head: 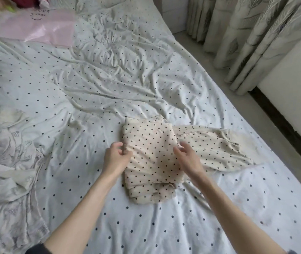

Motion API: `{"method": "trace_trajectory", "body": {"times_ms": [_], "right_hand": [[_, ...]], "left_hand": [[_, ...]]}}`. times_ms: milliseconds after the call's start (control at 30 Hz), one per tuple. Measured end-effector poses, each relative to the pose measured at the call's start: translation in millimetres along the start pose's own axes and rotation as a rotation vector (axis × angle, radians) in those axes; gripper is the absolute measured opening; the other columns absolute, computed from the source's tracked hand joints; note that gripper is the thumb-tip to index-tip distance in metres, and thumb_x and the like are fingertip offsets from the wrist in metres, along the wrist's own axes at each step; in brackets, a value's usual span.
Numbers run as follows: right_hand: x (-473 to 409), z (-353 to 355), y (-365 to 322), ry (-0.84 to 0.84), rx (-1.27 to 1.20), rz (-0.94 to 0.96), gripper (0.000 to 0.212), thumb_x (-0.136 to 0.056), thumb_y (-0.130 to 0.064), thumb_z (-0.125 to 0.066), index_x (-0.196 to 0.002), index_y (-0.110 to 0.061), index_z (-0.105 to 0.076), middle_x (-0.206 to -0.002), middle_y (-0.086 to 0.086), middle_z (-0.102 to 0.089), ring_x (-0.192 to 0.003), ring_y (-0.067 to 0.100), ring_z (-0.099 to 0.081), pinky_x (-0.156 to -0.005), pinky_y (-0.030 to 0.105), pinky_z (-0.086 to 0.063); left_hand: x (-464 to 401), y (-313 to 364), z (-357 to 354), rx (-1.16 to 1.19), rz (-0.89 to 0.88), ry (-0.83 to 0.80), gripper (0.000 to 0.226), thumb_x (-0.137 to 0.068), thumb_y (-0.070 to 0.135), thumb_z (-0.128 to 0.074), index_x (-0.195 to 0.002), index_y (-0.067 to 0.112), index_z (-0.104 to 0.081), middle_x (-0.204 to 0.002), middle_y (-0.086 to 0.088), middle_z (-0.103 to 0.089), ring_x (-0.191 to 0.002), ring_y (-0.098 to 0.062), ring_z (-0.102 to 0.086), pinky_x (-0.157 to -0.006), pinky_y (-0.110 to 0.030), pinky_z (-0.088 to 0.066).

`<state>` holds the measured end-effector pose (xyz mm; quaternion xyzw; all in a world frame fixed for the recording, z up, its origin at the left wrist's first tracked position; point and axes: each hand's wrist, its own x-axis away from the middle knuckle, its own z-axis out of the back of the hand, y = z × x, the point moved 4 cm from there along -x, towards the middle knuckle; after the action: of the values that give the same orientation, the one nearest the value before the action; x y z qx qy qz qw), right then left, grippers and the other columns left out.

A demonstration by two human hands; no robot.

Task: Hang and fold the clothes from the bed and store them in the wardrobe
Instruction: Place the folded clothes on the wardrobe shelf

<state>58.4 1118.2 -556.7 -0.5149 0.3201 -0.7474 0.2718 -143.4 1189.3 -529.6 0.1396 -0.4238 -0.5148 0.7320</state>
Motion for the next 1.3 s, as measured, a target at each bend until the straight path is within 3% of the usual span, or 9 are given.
{"method": "trace_trajectory", "body": {"times_ms": [100,167,367,633,767,933,1067,1200,1300], "right_hand": [[10,-4,-10,0.190,0.263,0.282,0.043,-0.096,-0.020,-0.047,-0.138,-0.012,-0.045,-0.140,0.008,-0.043,-0.125,0.021,-0.045,-0.103,0.024,-0.030],[14,-12,-11,0.133,0.343,0.389,0.043,-0.095,-0.015,-0.048,-0.138,-0.012,-0.046,-0.144,0.006,-0.039,-0.130,0.021,-0.040,-0.104,0.024,-0.029],[14,-29,-10,-0.080,0.578,0.329,0.049,-0.099,-0.029,-0.039,-0.146,-0.018,-0.029,-0.152,0.004,-0.027,-0.138,0.024,-0.027,-0.107,0.037,-0.029],[23,-56,-29,-0.456,-0.178,0.084,0.058,-0.096,-0.058,-0.028,-0.148,-0.032,-0.023,-0.152,-0.016,-0.024,-0.139,0.003,-0.023,-0.113,0.025,-0.015],[21,-44,-23,-0.564,-0.466,-0.075,0.062,-0.095,-0.059,-0.016,-0.146,-0.027,-0.028,-0.153,-0.006,-0.028,-0.140,0.013,-0.028,-0.115,0.043,-0.023],[8,34,-7,-0.304,-0.605,-0.126,0.057,-0.097,-0.056,-0.020,-0.122,-0.021,-0.058,-0.119,0.001,-0.062,-0.102,0.017,-0.060,-0.083,0.039,-0.050],[4,75,9,-0.009,-0.236,-0.035,0.042,-0.099,-0.041,-0.037,-0.135,-0.021,-0.044,-0.120,-0.007,-0.052,-0.097,0.009,-0.054,-0.090,0.030,-0.044],[14,70,6,0.278,0.142,0.231,0.036,-0.097,-0.023,-0.047,-0.130,-0.009,-0.055,-0.129,0.005,-0.054,-0.120,0.021,-0.051,-0.103,0.038,-0.039],[20,50,9,0.228,0.268,0.313,0.036,-0.096,-0.023,-0.048,-0.130,-0.014,-0.056,-0.135,0.004,-0.051,-0.125,0.019,-0.046,-0.107,0.037,-0.035]], "left_hand": [[-6,-24,-7,0.183,0.214,-0.148,0.029,-0.085,0.022,-0.067,-0.110,0.016,-0.053,-0.102,0.001,-0.062,-0.093,-0.016,-0.059,-0.078,-0.032,-0.049],[-7,-28,-16,0.193,0.256,-0.204,0.018,-0.085,0.020,-0.068,-0.096,0.017,-0.055,-0.104,-0.003,-0.064,-0.086,-0.015,-0.060,-0.067,-0.028,-0.046],[0,-18,-7,0.269,0.232,-0.186,0.020,-0.080,0.000,-0.067,-0.093,0.013,-0.060,-0.102,-0.012,-0.068,-0.097,-0.028,-0.064,-0.090,-0.043,-0.048],[37,56,43,0.136,-0.088,-0.315,0.028,-0.083,-0.002,-0.063,-0.091,0.025,-0.062,-0.096,0.000,-0.070,-0.087,-0.015,-0.064,-0.080,-0.030,-0.051],[54,93,22,0.000,-0.298,-0.370,0.042,-0.085,0.000,-0.059,-0.118,0.026,-0.058,-0.096,0.011,-0.066,-0.081,-0.002,-0.063,-0.074,-0.018,-0.052],[63,100,-37,0.127,-0.234,-0.658,0.070,-0.092,0.012,-0.057,-0.148,0.030,-0.019,-0.111,0.002,-0.057,-0.088,-0.011,-0.066,-0.075,-0.024,-0.056],[39,71,-52,-0.022,-0.145,-0.451,0.055,-0.093,0.019,-0.056,-0.142,0.025,-0.032,-0.127,0.000,-0.049,-0.108,-0.013,-0.054,-0.092,-0.031,-0.046],[20,21,-62,0.064,0.128,-0.330,0.025,-0.091,0.022,-0.060,-0.110,0.020,-0.044,-0.105,0.002,-0.058,-0.089,-0.009,-0.058,-0.071,-0.026,-0.046],[16,-4,-80,0.191,0.252,-0.372,0.028,-0.087,0.025,-0.067,-0.108,0.014,-0.053,-0.114,-0.006,-0.065,-0.102,-0.022,-0.063,-0.088,-0.037,-0.051]]}}
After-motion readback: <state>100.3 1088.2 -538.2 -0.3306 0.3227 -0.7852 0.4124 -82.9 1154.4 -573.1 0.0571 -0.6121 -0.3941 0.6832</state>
